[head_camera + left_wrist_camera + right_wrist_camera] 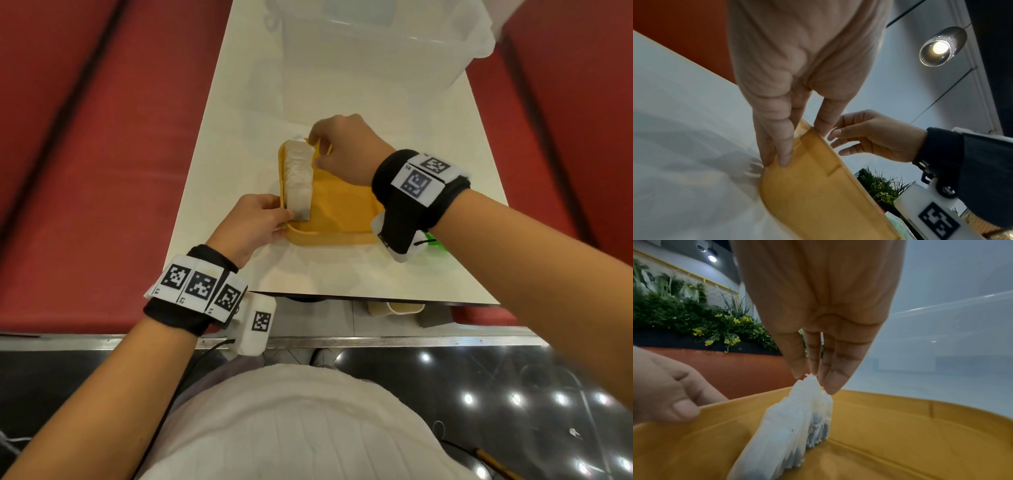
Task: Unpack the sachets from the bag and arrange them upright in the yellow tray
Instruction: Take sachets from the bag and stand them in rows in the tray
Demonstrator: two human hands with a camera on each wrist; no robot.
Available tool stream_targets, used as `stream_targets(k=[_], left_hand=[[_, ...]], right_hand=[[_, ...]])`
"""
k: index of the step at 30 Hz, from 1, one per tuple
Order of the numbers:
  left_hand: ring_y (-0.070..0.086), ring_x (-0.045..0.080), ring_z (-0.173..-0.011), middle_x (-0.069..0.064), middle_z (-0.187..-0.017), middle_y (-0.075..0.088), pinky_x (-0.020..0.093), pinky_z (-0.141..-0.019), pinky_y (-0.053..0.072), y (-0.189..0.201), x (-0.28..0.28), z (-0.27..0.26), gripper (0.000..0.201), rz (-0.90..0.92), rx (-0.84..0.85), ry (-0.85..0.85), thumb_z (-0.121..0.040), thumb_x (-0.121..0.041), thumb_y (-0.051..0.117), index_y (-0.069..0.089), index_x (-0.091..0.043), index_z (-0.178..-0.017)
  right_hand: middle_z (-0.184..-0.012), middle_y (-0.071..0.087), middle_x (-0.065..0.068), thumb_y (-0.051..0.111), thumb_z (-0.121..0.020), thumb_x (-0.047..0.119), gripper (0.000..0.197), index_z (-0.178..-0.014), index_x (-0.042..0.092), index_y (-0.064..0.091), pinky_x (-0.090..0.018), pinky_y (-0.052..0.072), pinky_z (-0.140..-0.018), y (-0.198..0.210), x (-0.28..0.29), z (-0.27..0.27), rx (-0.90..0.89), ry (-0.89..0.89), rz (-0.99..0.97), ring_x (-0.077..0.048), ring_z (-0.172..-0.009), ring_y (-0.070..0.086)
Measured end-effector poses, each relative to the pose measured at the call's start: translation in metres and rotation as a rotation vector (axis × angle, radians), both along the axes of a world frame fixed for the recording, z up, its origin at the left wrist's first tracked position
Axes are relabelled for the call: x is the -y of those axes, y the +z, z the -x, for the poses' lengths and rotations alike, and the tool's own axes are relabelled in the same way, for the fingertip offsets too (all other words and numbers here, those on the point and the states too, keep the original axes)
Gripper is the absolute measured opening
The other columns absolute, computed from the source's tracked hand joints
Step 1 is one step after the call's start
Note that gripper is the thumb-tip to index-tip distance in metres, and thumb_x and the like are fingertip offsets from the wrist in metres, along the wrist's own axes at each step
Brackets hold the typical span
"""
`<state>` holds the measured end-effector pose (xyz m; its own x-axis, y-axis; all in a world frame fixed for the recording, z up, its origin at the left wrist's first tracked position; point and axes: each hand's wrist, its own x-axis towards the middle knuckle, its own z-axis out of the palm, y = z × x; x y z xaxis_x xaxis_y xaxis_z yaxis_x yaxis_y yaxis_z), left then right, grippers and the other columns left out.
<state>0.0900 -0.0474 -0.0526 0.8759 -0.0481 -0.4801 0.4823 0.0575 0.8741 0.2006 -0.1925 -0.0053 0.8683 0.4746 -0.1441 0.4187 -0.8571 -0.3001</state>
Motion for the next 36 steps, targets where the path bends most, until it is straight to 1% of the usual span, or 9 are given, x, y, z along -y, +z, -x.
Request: stream_targets(k=[3, 5, 12, 19, 23, 26, 28, 32, 36], left_hand=[[0.064, 0.019, -0.099, 0.008, -0.106, 0.066, 0.026, -0.088, 0.054, 0.0, 0.0, 0.0, 0.015, -0.004, -0.004, 0.0, -0.096, -0.003, 0.052, 0.06, -0.006, -0.108], [0.064, 0.02, -0.101, 0.01, -0.108, 0.065, 0.027, -0.089, 0.053, 0.0, 0.0, -0.001, 0.012, -0.005, -0.009, 0.005, -0.096, -0.002, 0.052, 0.062, -0.008, -0.101], [0.063, 0.024, -0.109, 0.015, -0.117, 0.064, 0.029, -0.091, 0.053, -0.002, -0.001, -0.001, 0.014, -0.017, -0.009, 0.002, -0.096, -0.003, 0.052, 0.06, -0.007, -0.106], [0.061, 0.035, -0.114, 0.027, -0.121, 0.062, 0.038, -0.095, 0.053, -0.004, -0.003, -0.001, 0.017, -0.03, 0.004, -0.014, -0.095, 0.0, 0.049, 0.063, 0.0, -0.106], [0.06, 0.035, -0.115, 0.027, -0.122, 0.061, 0.04, -0.097, 0.052, -0.004, -0.003, -0.002, 0.014, -0.042, 0.0, -0.019, -0.095, -0.002, 0.052, 0.063, -0.002, -0.103], [0.06, 0.035, -0.116, 0.027, -0.123, 0.061, 0.04, -0.098, 0.051, -0.005, -0.003, -0.002, 0.016, -0.044, -0.001, -0.02, -0.095, -0.002, 0.052, 0.063, 0.0, -0.106], [0.061, 0.033, -0.115, 0.026, -0.122, 0.062, 0.039, -0.098, 0.052, -0.006, -0.003, -0.002, 0.017, -0.048, -0.002, -0.019, -0.095, -0.002, 0.052, 0.063, 0.0, -0.107], [0.061, 0.034, -0.114, 0.028, -0.122, 0.061, 0.042, -0.098, 0.052, -0.008, -0.004, -0.003, 0.023, -0.075, -0.001, -0.016, -0.095, 0.0, 0.049, 0.061, 0.007, -0.114], [0.06, 0.037, -0.114, 0.031, -0.123, 0.059, 0.043, -0.097, 0.052, -0.009, -0.004, -0.004, 0.027, -0.092, -0.003, -0.011, -0.094, 0.0, 0.049, 0.058, 0.013, -0.116]], right_hand=[[-0.121, 0.058, -0.01, 0.076, -0.079, 0.028, 0.058, -0.127, 0.007, 0.051, -0.026, 0.04, -0.078, -0.003, -0.01, -0.007, -0.033, 0.018, 0.07, -0.026, -0.107, 0.055], [-0.125, 0.054, -0.011, 0.08, -0.074, 0.03, 0.069, -0.13, 0.007, 0.047, -0.026, 0.039, -0.079, -0.006, -0.016, -0.009, -0.035, 0.032, 0.088, -0.027, -0.111, 0.052], [-0.124, 0.055, -0.011, 0.084, -0.069, 0.032, 0.074, -0.129, 0.008, 0.047, -0.028, 0.04, -0.078, -0.011, -0.024, -0.012, -0.074, 0.053, 0.121, -0.027, -0.11, 0.052], [-0.118, 0.059, -0.011, 0.082, -0.071, 0.033, 0.063, -0.122, 0.008, 0.055, -0.03, 0.041, -0.076, -0.02, -0.031, -0.011, -0.041, 0.129, 0.245, -0.028, -0.106, 0.055], [-0.108, 0.062, -0.014, 0.071, -0.082, 0.015, 0.029, -0.108, 0.007, 0.062, -0.032, 0.045, -0.071, -0.021, -0.036, -0.012, -0.006, 0.124, 0.25, -0.031, -0.097, 0.06], [-0.093, 0.059, -0.011, 0.064, -0.084, 0.006, 0.011, -0.094, 0.011, 0.064, -0.032, 0.044, -0.066, -0.02, -0.037, -0.013, -0.002, 0.119, 0.244, -0.032, -0.086, 0.06], [-0.086, 0.059, -0.009, 0.066, -0.083, 0.006, 0.008, -0.086, 0.013, 0.063, -0.031, 0.042, -0.064, -0.019, -0.036, -0.013, -0.028, 0.134, 0.244, -0.029, -0.081, 0.059], [-0.086, 0.062, -0.007, 0.074, -0.08, 0.014, 0.011, -0.083, 0.013, 0.064, -0.029, 0.041, -0.065, -0.016, -0.032, -0.012, -0.087, 0.156, 0.211, -0.025, -0.078, 0.057], [-0.087, 0.061, -0.007, 0.075, -0.079, 0.015, 0.015, -0.089, 0.008, 0.066, -0.027, 0.038, -0.063, -0.015, -0.031, -0.011, -0.105, 0.168, 0.192, -0.023, -0.077, 0.054]])
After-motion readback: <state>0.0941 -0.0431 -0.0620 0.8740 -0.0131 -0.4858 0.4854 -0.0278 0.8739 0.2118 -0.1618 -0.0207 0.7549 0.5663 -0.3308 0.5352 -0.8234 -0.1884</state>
